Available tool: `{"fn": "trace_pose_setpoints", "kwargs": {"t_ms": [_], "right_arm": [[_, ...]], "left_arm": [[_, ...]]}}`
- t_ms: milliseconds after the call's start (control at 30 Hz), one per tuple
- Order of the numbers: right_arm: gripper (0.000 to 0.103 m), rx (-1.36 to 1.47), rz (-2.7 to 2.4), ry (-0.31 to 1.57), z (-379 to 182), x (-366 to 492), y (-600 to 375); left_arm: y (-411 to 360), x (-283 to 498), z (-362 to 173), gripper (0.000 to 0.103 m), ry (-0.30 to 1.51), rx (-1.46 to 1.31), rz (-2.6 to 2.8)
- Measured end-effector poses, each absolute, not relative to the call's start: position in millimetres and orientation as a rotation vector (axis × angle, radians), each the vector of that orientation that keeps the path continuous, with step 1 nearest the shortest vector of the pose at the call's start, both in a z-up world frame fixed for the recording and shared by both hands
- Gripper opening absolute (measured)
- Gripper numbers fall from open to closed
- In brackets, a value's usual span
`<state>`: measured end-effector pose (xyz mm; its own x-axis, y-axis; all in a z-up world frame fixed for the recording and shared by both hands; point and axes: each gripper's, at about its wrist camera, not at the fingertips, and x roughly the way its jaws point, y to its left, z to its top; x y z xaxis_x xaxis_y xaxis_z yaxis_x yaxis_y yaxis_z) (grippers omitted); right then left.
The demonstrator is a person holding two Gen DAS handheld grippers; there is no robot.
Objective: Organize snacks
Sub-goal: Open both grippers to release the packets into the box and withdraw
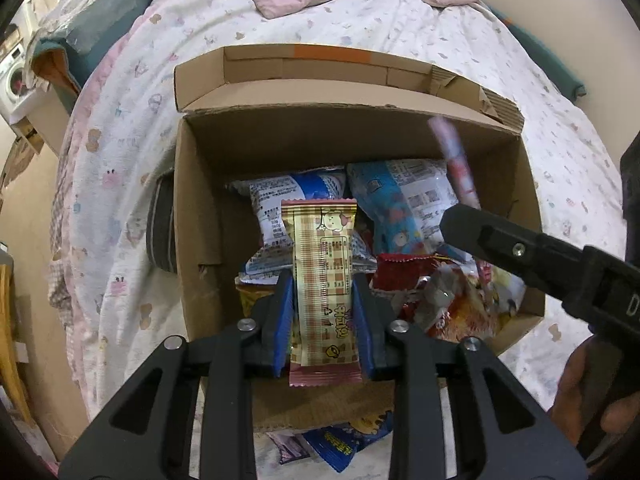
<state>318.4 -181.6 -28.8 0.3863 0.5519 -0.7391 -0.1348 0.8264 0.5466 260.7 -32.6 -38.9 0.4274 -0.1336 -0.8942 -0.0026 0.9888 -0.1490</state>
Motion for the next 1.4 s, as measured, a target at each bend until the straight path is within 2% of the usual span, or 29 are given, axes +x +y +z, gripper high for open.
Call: {"fn": "trace_pose_setpoints", "kwargs": {"t_ms": [33, 100, 167, 233, 467, 933, 1400], "right_arm": [[0.062, 0.441, 0.459, 1.100, -29.2, 319.0, -181.2], [0.073, 0.455, 0.447, 1.100, -29.2, 319.9, -183.9], [0.080, 0.481, 0.444, 1.078, -26.9, 320.3, -190.3], [0.082, 0.487, 0.431, 1.058, -23.1, 319.7, -195.0], [0.082, 0.510, 0.375, 0.975, -8.9, 315.9, -215.9], [0.082, 0.491, 0.403, 1.009, -12.5, 314.8, -210.3], [0.082, 0.474, 0.372, 0.999, -2.9, 263.3, -220.0]], "left_arm": [[-31.1, 261.0, -38.9, 0.035, 1.134, -0.149, -0.081], [-27.9, 260.7, -37.8, 0.044, 1.137, -0.173, -0.080], [-26.5, 260.3, -35.8, 0.058, 1.130, -0.180, -0.076], [-26.1, 258.8, -33.5, 0.062, 1.119, -0.177, -0.070], [-24.2, 258.8, -31.2, 0.062, 1.111, -0.174, -0.068], [-18.5, 252.9, -24.5, 0.062, 1.077, -0.168, -0.039], [4.3, 206.3, 4.1, 0.062, 1.009, -0.164, -0.003]]}}
